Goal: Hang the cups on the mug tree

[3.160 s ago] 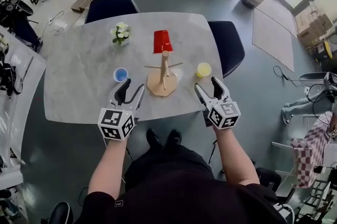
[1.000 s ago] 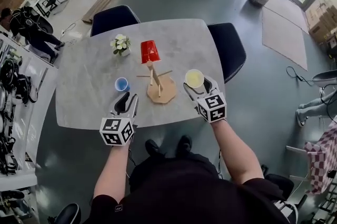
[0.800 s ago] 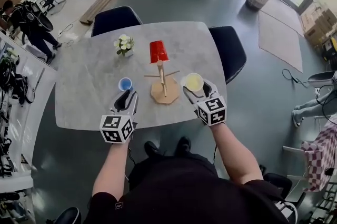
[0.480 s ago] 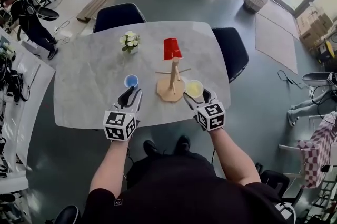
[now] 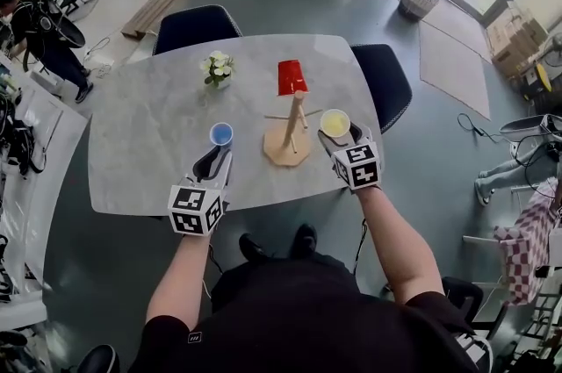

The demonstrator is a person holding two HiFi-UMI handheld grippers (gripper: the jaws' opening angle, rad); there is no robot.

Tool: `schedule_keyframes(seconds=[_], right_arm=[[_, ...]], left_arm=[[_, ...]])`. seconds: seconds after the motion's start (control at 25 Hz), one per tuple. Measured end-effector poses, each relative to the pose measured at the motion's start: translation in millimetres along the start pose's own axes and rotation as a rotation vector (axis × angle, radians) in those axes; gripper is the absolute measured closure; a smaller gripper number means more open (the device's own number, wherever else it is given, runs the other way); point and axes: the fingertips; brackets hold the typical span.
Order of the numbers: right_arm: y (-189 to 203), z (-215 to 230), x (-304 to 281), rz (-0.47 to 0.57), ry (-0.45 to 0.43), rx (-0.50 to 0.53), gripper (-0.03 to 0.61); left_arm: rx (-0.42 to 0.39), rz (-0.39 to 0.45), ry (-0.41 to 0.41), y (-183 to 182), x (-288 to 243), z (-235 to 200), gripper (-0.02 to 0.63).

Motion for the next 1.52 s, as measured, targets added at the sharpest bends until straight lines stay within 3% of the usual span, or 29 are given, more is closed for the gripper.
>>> schedule_keyframes(seconds=[0.16,0.68,1.08,1.52], right_arm=[[-17,8,-5,-0.034,0.01,0.124,0.275],[-43,-23,-17,-0.137,-0.09,0.55,0.275],[-44,-45,-36,-0.227,-0.137,0.844,0.275],[-25,-58,-49,-0.316,-0.164,1.041,0.275]], left_arm=[[0.008,0.005,-0.018,-1,3,0,0.515],[0.05,0.027,-0.085,-7,17,-3,0.523],[0.062,0.019,-0.101,-1,23,-6,0.526],[0.075,-0.002,-0.092,9,18,-8,0.528]])
Point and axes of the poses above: the fingertips, and each gripper's own axes: x backward along the fingers, z to its right, y out of its underside, and after that the axes turned 8 degrees about -y, right-handed
